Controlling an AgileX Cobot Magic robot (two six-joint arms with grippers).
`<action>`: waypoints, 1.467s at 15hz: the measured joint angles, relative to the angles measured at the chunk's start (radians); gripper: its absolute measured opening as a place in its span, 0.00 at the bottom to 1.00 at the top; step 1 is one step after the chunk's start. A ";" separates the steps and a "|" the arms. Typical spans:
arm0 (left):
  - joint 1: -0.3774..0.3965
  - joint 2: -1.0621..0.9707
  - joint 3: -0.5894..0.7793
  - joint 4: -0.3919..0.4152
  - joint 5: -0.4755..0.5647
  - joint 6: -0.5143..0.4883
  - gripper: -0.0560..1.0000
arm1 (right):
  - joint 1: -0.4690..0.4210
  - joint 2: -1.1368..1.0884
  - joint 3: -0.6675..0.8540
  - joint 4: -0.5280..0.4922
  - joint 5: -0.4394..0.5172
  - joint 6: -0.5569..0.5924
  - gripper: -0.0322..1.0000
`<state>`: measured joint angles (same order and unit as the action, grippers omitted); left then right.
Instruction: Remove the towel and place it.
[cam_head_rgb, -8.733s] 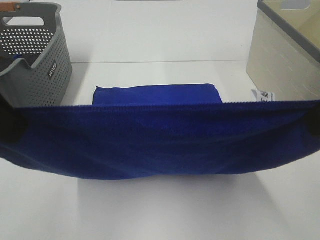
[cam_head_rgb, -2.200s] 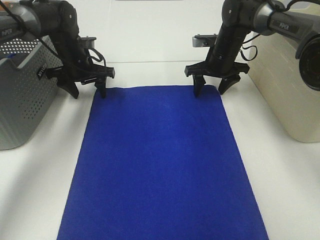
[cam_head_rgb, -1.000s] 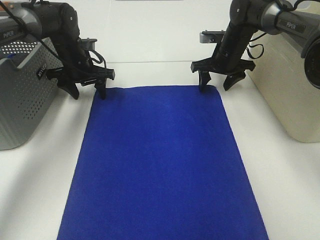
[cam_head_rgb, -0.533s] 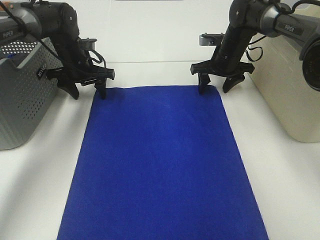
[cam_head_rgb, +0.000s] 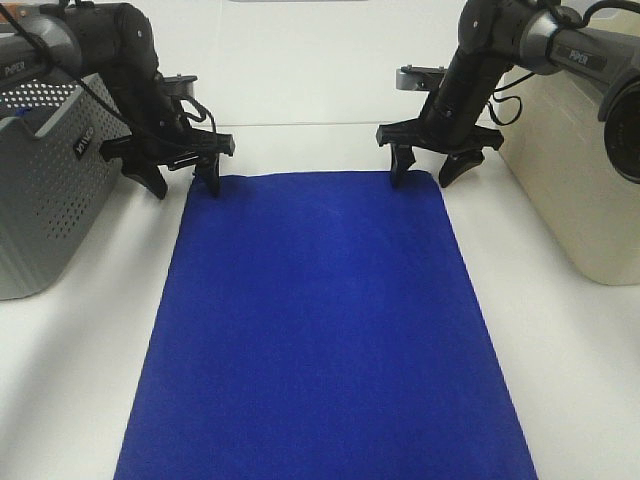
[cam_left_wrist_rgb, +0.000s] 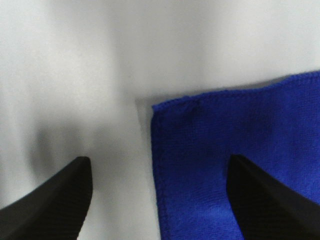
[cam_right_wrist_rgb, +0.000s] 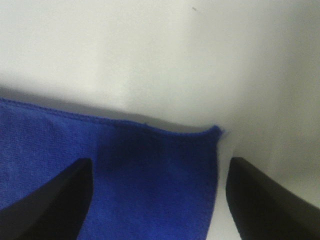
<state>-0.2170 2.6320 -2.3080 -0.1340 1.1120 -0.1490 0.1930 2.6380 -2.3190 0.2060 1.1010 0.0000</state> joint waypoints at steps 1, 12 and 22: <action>-0.004 0.002 -0.002 -0.004 -0.008 0.004 0.72 | 0.000 0.003 -0.003 0.017 0.000 -0.007 0.74; -0.048 0.018 -0.005 -0.138 -0.108 0.040 0.71 | 0.001 0.011 -0.005 0.151 0.004 -0.042 0.71; -0.061 0.029 -0.010 -0.132 -0.124 0.105 0.26 | 0.026 0.015 -0.005 0.043 -0.031 -0.016 0.18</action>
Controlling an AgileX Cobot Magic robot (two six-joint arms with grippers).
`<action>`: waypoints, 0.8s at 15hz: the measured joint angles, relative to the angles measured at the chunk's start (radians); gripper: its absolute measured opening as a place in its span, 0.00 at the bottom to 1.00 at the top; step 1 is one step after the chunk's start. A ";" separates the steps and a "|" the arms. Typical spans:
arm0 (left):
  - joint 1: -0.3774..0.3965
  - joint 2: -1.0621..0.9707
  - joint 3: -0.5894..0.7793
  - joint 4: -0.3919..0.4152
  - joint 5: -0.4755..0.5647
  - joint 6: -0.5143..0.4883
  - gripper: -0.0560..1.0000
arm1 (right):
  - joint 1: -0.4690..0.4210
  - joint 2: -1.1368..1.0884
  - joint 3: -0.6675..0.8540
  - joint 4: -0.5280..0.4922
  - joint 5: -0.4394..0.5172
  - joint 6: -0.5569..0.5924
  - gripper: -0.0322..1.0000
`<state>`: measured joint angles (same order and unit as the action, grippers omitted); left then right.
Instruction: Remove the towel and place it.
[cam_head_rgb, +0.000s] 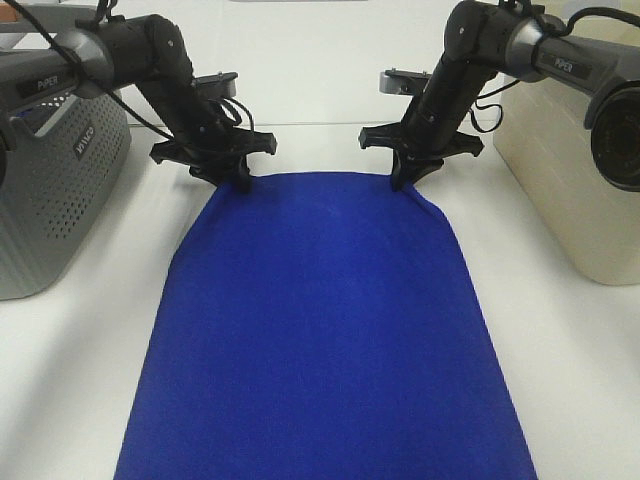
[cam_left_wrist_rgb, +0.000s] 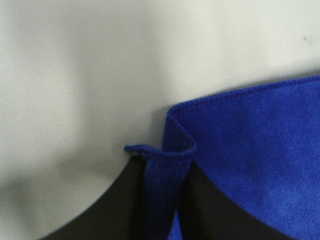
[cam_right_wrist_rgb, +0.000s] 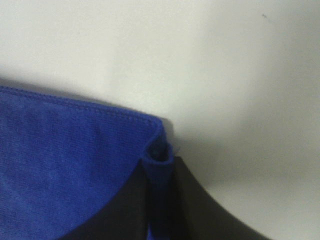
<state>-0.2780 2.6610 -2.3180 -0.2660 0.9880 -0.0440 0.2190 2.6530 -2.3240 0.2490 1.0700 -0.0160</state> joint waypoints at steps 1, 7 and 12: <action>0.000 0.000 0.000 0.000 -0.001 0.009 0.22 | 0.000 0.000 0.000 -0.005 -0.003 0.000 0.10; -0.002 0.003 0.000 -0.007 -0.011 0.066 0.05 | 0.000 0.000 0.000 -0.027 -0.010 0.001 0.05; -0.007 0.037 -0.111 0.064 0.009 0.074 0.05 | 0.000 -0.014 0.009 -0.100 -0.061 -0.008 0.05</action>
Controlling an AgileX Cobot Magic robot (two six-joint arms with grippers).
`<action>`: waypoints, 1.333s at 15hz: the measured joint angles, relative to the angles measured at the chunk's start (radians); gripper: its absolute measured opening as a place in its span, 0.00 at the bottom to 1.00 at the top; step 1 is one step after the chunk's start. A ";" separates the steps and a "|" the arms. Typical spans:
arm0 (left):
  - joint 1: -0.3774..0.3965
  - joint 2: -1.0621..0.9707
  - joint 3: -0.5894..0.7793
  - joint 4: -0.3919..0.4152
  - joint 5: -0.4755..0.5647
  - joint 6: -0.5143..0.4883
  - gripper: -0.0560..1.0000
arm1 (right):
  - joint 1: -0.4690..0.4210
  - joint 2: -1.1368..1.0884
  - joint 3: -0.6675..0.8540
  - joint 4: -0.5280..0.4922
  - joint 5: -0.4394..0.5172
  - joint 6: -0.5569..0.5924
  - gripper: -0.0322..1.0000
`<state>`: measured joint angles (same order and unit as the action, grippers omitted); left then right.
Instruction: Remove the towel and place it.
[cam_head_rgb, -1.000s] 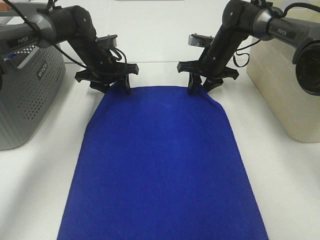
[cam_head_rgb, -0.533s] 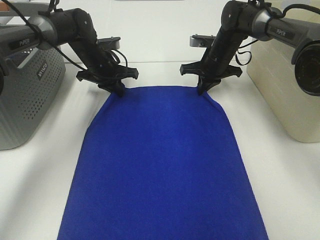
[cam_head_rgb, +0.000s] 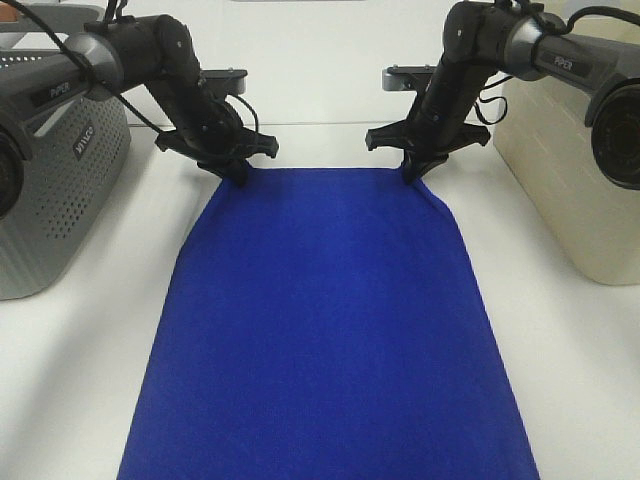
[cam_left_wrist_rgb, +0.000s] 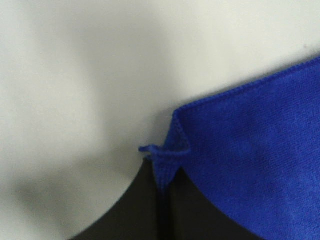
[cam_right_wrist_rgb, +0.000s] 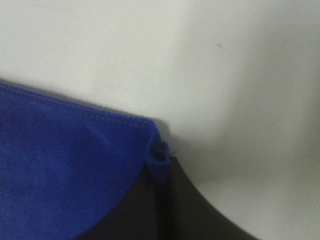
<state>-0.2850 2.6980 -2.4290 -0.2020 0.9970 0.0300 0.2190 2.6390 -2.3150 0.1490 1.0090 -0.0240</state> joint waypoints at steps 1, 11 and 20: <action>0.000 0.003 -0.030 0.015 0.003 0.000 0.05 | 0.000 -0.003 0.002 -0.015 -0.022 0.000 0.05; 0.000 0.003 -0.093 0.080 -0.288 0.090 0.05 | 0.000 -0.061 0.002 -0.066 -0.300 -0.051 0.05; 0.000 0.003 -0.093 0.084 -0.470 0.173 0.05 | 0.000 -0.061 0.002 -0.074 -0.439 -0.076 0.05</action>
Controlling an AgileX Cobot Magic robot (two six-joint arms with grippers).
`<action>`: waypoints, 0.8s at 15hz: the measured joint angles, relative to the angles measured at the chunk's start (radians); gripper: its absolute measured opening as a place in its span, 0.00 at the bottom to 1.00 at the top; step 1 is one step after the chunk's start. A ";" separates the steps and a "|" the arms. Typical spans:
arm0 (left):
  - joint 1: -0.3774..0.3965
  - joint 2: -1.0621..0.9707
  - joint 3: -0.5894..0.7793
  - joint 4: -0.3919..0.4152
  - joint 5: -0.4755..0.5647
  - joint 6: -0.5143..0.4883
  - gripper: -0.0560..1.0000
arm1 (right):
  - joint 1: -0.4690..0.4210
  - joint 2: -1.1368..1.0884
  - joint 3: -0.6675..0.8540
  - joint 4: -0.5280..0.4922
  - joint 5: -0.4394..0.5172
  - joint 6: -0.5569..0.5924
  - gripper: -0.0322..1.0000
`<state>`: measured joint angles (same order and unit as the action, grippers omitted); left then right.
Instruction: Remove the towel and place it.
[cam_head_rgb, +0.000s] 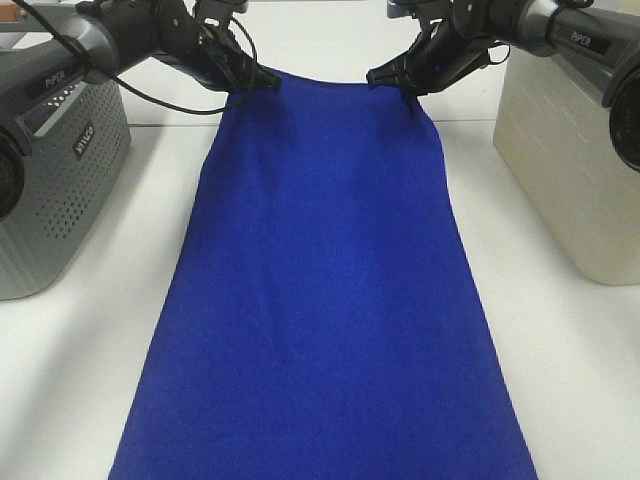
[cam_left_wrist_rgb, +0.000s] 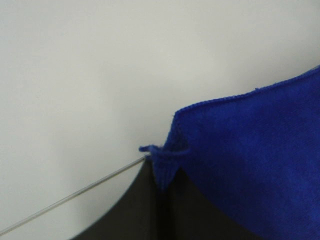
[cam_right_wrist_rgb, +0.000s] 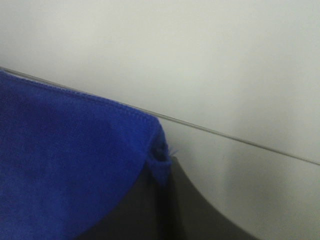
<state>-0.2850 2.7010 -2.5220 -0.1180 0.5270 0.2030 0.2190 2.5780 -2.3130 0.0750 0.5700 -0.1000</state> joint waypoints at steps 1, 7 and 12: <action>0.000 0.000 0.000 0.014 -0.008 0.000 0.05 | 0.000 0.000 0.000 0.000 -0.013 -0.005 0.05; 0.000 0.009 0.000 0.049 -0.052 0.003 0.05 | 0.000 0.001 0.000 0.003 -0.096 -0.028 0.05; 0.000 0.033 0.000 0.075 -0.072 0.003 0.05 | 0.000 0.029 0.000 0.085 -0.146 -0.115 0.05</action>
<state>-0.2850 2.7340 -2.5220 -0.0430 0.4550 0.2060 0.2190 2.6070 -2.3130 0.1600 0.4240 -0.2150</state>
